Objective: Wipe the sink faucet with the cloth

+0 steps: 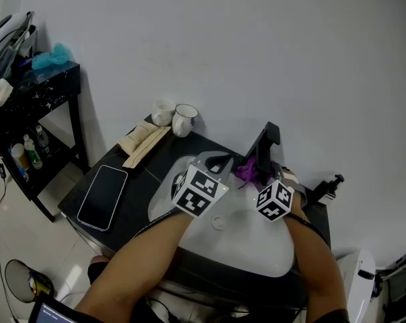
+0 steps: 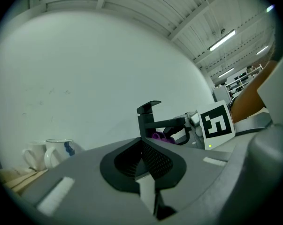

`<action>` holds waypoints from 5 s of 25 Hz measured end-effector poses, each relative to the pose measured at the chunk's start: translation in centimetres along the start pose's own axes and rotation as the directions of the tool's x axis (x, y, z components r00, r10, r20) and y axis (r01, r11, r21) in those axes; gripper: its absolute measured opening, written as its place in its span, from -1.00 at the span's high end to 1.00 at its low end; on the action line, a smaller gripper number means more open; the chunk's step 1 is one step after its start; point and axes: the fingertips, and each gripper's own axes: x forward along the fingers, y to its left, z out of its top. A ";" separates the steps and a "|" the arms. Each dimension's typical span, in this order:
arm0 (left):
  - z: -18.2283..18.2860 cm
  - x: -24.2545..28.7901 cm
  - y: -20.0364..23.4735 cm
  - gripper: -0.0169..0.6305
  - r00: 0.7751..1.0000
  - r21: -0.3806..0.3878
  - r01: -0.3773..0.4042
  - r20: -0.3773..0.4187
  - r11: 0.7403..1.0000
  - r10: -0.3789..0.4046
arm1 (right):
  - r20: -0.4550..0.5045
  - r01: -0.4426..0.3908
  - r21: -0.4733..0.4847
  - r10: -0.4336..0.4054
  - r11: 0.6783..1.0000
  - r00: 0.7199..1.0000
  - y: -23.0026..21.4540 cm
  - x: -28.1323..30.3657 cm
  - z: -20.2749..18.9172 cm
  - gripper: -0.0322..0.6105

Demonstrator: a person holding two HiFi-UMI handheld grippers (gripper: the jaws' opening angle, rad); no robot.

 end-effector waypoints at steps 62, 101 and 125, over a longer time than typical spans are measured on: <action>2.4 -3.8 5.0 0.90 0.970 0.067 -0.234 0.082 0.970 0.229 | 0.286 -0.184 0.786 -0.084 0.590 0.955 2.1 -9.3 3.2 0.50; 5.2 -9.2 9.2 0.90 0.894 -0.155 -0.357 0.231 0.921 0.385 | -0.161 -0.364 0.550 -0.523 -0.752 0.837 0.5 2.0 6.5 0.50; 2.2 -4.6 4.3 0.90 0.974 -0.098 -0.199 0.087 0.975 0.208 | 0.227 0.014 0.902 -0.501 0.431 0.835 -2.1 -16.7 0.0 0.47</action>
